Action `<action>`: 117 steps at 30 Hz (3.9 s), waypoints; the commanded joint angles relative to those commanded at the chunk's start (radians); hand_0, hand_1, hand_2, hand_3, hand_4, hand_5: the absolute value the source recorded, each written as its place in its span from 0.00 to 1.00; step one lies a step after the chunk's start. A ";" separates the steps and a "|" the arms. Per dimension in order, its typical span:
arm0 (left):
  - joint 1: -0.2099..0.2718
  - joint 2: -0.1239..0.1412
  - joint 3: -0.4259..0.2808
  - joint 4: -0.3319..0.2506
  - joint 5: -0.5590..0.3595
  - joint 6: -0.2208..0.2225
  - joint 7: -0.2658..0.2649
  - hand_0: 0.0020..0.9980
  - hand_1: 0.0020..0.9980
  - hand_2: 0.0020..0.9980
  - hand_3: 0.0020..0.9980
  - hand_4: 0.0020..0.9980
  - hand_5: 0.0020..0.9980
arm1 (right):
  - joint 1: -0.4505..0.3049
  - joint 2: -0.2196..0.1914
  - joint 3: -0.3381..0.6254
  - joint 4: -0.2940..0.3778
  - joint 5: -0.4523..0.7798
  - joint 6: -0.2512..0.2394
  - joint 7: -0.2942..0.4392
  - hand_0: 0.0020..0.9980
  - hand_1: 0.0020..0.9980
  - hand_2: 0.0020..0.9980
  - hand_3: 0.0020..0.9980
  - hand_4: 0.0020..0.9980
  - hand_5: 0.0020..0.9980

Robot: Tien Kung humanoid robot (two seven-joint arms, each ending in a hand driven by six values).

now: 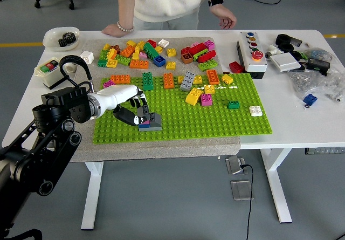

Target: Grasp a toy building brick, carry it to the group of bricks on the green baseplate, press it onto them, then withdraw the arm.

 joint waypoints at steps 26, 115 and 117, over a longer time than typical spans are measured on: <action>-0.014 0.002 0.007 0.019 0.000 0.020 -0.011 0.72 0.68 0.62 0.61 0.76 0.32 | 0.000 0.001 -0.005 0.000 -0.001 0.001 0.001 0.74 0.64 0.69 0.56 0.82 0.50; -0.028 0.001 0.008 0.051 0.000 0.034 -0.019 0.72 0.68 0.63 0.62 0.76 0.31 | -0.001 0.003 -0.007 0.000 0.002 0.006 0.004 0.74 0.64 0.69 0.56 0.82 0.50; -0.028 0.001 0.008 0.051 0.000 0.033 -0.019 0.72 0.68 0.63 0.62 0.76 0.31 | -0.002 0.003 -0.007 0.000 0.002 0.006 0.004 0.74 0.64 0.69 0.56 0.82 0.50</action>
